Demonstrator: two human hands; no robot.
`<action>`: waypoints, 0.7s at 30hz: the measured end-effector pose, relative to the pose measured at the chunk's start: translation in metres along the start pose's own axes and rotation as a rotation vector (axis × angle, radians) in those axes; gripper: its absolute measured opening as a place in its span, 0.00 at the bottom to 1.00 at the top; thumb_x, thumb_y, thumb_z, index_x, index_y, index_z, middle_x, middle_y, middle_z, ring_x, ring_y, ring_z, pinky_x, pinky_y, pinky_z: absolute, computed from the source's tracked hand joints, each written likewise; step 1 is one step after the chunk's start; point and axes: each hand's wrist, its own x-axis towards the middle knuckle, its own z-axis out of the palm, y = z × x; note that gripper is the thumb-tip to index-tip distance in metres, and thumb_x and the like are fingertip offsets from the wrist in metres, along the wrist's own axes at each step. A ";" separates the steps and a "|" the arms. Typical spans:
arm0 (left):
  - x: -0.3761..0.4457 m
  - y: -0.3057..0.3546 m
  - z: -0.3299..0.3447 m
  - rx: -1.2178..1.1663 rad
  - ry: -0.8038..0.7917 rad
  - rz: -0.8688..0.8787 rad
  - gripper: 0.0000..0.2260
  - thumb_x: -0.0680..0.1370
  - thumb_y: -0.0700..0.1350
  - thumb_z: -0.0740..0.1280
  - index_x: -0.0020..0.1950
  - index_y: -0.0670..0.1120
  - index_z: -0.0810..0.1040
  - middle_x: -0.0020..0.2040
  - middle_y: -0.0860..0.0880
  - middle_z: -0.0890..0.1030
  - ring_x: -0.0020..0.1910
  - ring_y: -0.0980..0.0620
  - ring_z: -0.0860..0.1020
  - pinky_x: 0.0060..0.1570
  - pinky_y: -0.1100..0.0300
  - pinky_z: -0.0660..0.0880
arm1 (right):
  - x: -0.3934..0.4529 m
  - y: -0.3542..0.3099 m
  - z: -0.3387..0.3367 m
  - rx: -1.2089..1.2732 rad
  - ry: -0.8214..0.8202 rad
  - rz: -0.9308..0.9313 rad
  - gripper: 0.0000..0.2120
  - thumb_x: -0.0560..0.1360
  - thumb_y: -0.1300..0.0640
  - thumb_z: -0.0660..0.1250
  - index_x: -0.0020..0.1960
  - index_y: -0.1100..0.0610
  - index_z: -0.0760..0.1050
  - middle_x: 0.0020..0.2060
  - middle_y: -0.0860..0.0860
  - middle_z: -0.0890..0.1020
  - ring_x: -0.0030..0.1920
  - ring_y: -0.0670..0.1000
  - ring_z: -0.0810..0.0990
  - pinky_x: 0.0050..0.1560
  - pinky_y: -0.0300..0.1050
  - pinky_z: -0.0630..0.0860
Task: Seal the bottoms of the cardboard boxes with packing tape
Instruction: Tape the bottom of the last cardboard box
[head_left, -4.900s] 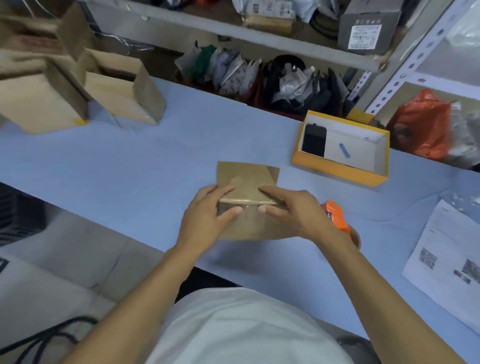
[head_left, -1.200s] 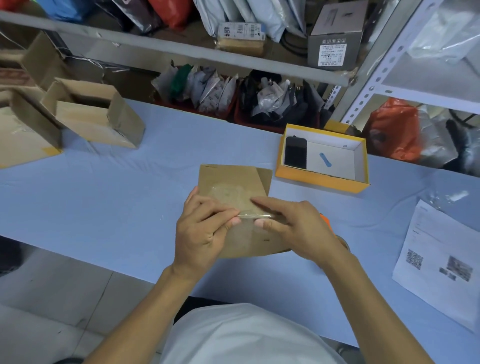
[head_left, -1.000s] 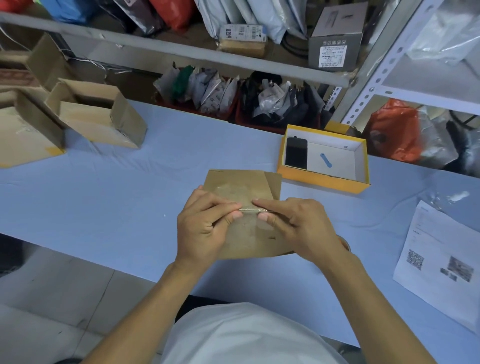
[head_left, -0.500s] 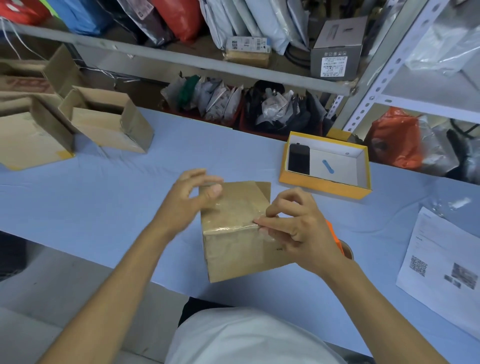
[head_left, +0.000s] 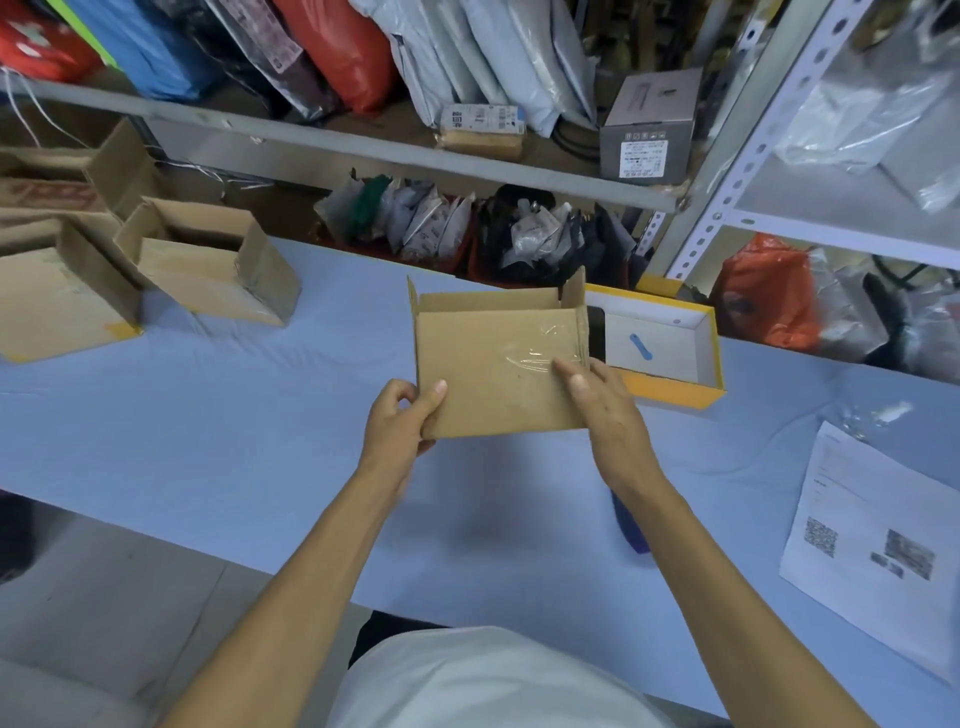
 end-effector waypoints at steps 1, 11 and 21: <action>0.001 0.001 0.001 -0.029 -0.022 -0.006 0.18 0.73 0.54 0.71 0.33 0.52 0.64 0.34 0.55 0.71 0.32 0.59 0.73 0.40 0.54 0.71 | 0.001 0.003 -0.001 -0.006 -0.035 0.013 0.15 0.81 0.46 0.62 0.67 0.37 0.73 0.68 0.38 0.67 0.61 0.29 0.66 0.54 0.25 0.62; 0.010 0.029 0.010 -0.008 -0.038 0.266 0.27 0.65 0.54 0.78 0.59 0.53 0.71 0.51 0.50 0.80 0.46 0.58 0.81 0.41 0.61 0.79 | 0.021 -0.013 0.019 0.223 -0.130 0.146 0.13 0.80 0.39 0.59 0.62 0.36 0.77 0.58 0.33 0.76 0.61 0.35 0.74 0.64 0.49 0.72; 0.004 0.034 0.023 0.434 -0.121 0.368 0.19 0.74 0.59 0.67 0.63 0.73 0.70 0.77 0.54 0.53 0.76 0.48 0.55 0.72 0.40 0.63 | 0.021 -0.026 0.023 0.408 -0.092 0.066 0.57 0.57 0.40 0.79 0.76 0.44 0.49 0.68 0.44 0.70 0.65 0.45 0.74 0.59 0.46 0.79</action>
